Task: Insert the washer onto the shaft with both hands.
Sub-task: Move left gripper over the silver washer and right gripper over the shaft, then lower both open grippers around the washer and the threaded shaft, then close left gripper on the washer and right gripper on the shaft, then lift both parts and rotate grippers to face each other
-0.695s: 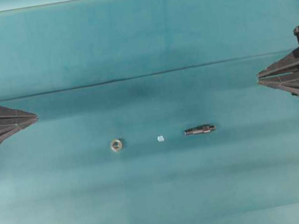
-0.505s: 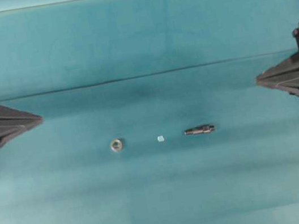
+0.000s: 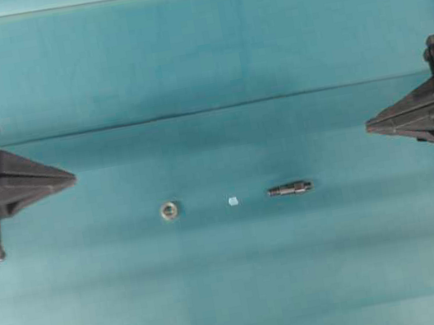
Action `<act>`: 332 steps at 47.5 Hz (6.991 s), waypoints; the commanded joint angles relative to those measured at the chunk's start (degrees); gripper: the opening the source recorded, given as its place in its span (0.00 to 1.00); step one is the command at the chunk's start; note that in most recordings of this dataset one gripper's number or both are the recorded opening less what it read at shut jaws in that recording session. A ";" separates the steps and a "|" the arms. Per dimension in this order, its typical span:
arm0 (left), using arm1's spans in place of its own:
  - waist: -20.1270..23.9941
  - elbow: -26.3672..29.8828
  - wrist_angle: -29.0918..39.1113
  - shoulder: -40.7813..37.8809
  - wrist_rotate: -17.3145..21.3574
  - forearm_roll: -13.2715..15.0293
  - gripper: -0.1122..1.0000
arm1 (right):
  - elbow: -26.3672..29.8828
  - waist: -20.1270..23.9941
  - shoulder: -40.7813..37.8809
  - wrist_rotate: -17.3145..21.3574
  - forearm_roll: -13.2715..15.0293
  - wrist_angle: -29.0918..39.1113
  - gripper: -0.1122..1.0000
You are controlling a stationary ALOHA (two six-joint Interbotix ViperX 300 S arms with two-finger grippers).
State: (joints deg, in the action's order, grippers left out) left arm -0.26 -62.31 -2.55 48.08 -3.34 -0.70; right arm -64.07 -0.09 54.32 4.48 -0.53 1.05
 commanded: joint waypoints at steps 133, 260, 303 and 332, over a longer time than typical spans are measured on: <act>-0.88 23.73 22.41 -48.16 0.35 -0.44 0.97 | 26.02 0.18 -50.10 -5.80 1.58 33.22 0.90; -0.79 25.84 16.52 -55.11 2.29 -0.44 0.58 | 20.92 0.44 -57.13 -2.02 1.05 21.18 0.27; -1.32 25.84 16.17 -54.23 2.29 -0.44 0.41 | 21.01 0.44 -56.69 -1.93 1.05 20.65 0.11; -0.44 20.21 4.04 -40.61 2.29 -0.44 0.41 | 17.14 0.53 -46.67 1.85 0.09 10.02 0.11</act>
State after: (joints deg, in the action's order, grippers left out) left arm -0.62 -41.84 3.60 5.01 -1.14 -1.05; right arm -46.67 0.26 5.10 5.71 -0.26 13.80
